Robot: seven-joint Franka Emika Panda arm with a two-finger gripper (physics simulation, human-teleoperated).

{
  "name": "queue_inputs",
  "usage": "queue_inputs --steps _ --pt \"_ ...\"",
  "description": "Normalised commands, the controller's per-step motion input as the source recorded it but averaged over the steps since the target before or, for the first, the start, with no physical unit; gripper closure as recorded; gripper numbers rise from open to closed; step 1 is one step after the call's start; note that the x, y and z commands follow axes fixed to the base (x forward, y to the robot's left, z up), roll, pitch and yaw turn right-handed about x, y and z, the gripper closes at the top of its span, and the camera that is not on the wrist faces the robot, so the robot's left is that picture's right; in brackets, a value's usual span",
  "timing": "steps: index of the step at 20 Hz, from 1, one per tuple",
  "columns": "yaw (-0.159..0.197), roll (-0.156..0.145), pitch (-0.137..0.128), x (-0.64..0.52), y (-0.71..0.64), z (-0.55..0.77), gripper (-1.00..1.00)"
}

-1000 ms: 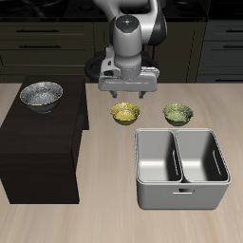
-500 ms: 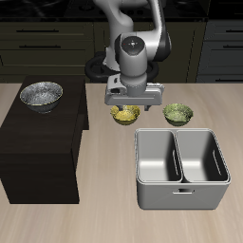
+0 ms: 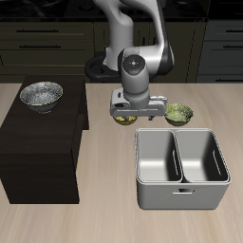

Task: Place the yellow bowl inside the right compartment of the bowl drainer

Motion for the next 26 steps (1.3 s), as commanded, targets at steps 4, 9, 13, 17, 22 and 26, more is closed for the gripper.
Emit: queue_inputs --steps 4,9,13,17,22,26 --pt "-0.016 -0.017 -0.012 -0.02 0.02 0.0 1.0" --pt "-0.009 0.021 -0.009 -0.05 0.06 0.12 1.0" --pt "0.0 0.014 -0.04 -0.05 0.08 0.31 1.0" --pt "0.005 0.019 -0.077 -0.06 0.09 0.5 1.0" --pt "0.0 0.013 -0.092 -0.04 0.15 0.75 1.0" --pt "0.005 0.022 -0.095 -0.08 0.19 0.82 1.0"
